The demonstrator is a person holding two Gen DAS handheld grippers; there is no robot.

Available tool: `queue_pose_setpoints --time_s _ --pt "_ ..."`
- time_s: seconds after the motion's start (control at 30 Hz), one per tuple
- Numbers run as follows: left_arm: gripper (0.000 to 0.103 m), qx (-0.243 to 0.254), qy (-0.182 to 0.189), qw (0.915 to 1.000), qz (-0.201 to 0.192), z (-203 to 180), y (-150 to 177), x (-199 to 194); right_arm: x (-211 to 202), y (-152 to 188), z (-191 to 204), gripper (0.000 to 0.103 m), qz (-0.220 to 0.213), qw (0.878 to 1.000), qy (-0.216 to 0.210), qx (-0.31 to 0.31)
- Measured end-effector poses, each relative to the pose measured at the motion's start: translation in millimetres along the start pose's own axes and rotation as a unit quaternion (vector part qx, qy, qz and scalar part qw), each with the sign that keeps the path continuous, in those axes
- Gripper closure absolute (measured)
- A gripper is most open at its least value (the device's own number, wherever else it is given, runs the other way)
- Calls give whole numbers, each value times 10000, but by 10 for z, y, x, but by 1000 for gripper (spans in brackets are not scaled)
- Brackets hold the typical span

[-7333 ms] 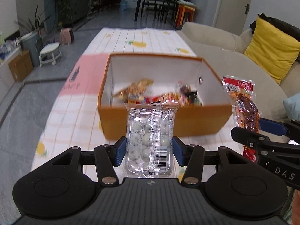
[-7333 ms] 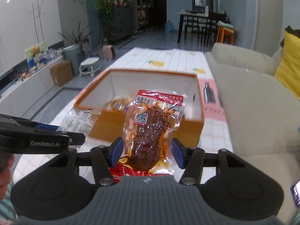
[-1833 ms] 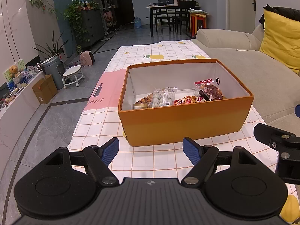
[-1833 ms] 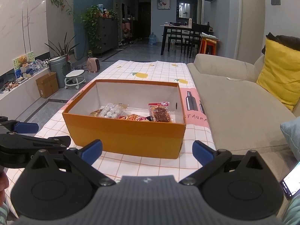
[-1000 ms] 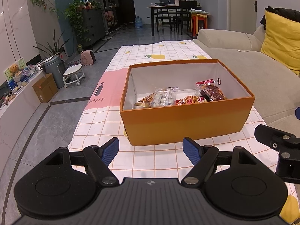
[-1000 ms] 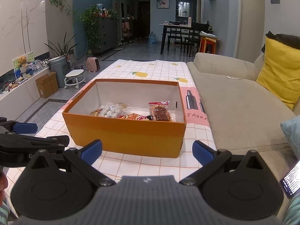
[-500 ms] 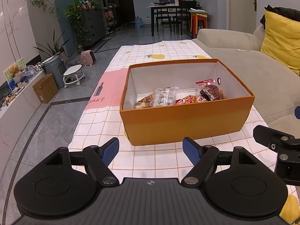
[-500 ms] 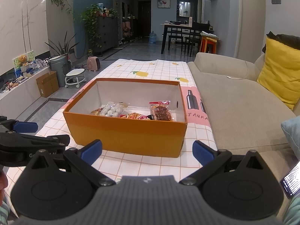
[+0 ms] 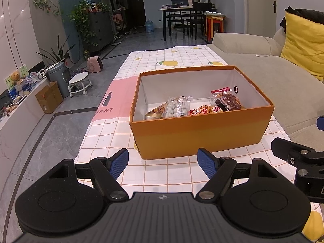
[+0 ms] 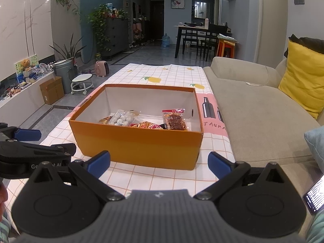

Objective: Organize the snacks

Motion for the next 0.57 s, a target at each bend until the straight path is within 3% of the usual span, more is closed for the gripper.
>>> queue_pose_setpoints --time_s 0.57 --pt "12 122 59 9999 -99 -37 -38 -45 -1 0 1 4 8 10000 -1 -1"
Point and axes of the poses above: each gripper's, at about its wrist camera, not at the fingertips, and x roughly the way its jaws point, z to its left, y to its underside, the point moved 8 cm from there along x, roughly the way its jaws point, and after that the axes turned 7 degrees about -z, right-handed, at the moved point
